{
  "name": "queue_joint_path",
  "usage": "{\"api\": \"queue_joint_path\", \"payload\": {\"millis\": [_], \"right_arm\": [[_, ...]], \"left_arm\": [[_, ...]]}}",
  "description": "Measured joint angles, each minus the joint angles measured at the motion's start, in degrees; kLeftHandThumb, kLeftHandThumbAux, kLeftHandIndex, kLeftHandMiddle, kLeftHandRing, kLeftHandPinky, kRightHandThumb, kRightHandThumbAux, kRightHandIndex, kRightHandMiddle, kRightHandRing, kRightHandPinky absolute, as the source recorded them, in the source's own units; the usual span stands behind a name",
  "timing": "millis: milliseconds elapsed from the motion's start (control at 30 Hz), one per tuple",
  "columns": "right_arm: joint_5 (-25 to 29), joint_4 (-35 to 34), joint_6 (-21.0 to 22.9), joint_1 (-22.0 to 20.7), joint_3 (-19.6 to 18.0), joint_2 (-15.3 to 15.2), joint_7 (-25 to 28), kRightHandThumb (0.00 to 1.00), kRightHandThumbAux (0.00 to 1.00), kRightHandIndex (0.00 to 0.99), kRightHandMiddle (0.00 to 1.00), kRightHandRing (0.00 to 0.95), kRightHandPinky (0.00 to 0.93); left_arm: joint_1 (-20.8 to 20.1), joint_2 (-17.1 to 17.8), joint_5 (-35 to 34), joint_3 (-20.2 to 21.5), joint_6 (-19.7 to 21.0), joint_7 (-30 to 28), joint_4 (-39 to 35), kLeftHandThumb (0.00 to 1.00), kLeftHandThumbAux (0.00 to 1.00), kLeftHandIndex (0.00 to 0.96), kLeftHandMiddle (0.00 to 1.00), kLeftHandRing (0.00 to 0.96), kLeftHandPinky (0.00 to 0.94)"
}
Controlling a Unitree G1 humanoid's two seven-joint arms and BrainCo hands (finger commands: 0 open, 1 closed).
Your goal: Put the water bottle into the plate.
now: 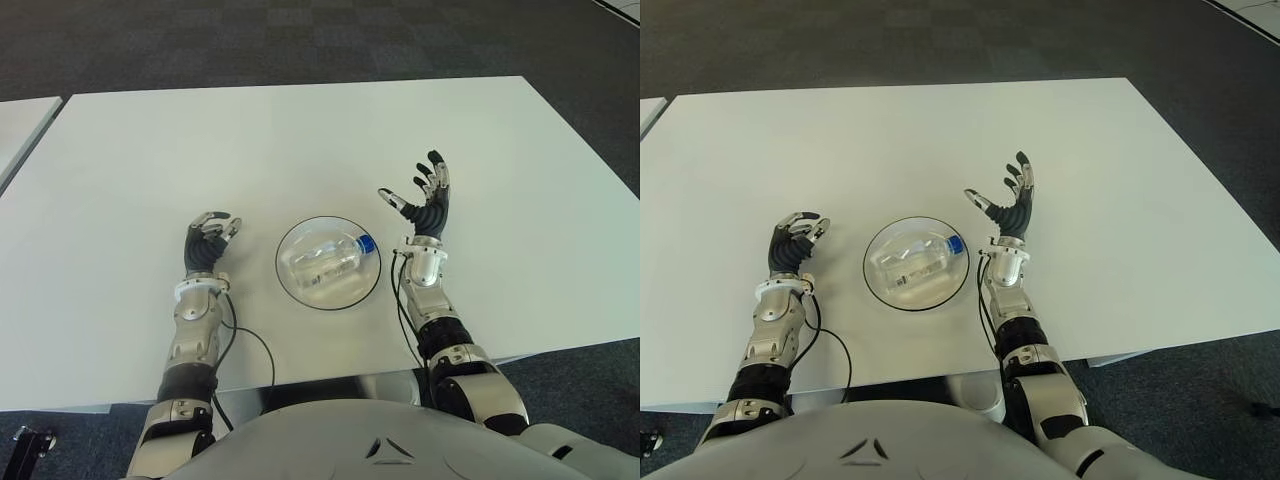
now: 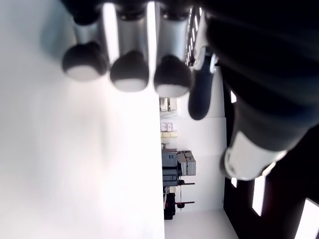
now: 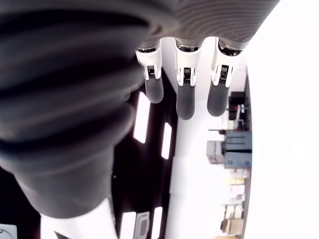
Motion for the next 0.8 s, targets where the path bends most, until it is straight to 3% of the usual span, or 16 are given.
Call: {"api": "queue_joint_path", "payload": {"millis": [367,500,600,700,800], "right_arm": [[1.6,-1.37,4.75,1.26,-2.6,0.51,4.41,0.111,0.997,0.294,0.328,0.371,0.445],[1.43,-1.52,6.3,1.37,-3.13,0.45,4.6,0.166,0.998,0.399,0.413,0.443,0.494],[1.05,-1.39,6.99,1.37,-3.44,0.32,4.44,0.526,0.82,0.417,0.462,0.481,0.522],[0.71,-0.62,7.05,1.35,-3.85,0.1,4.41,0.646,0.761,0.425,0.496,0.511,0.542],[0.62,0.32,7.05,1.33,-4.07,-0.11,4.46,0.687,0.741,0.428,0.516,0.53,0.554]], "left_arm": [[-0.35,0.02,-0.01,-0.01,-1.5,-0.45,1.09,0.701,0.722,0.438,0.892,0.884,0.872],[-0.63,0.03,0.0,-0.01,-2.07,-0.45,1.69,0.701,0.722,0.438,0.892,0.88,0.868],[-0.66,0.03,0.0,-0.01,-2.38,-0.45,1.89,0.701,0.722,0.438,0.893,0.88,0.866],[-0.64,0.02,0.0,-0.02,-2.38,-0.45,1.83,0.7,0.723,0.438,0.896,0.882,0.867],[-0.46,0.0,0.01,-0.03,-2.36,-0.45,1.59,0.701,0.723,0.438,0.899,0.884,0.87]]}}
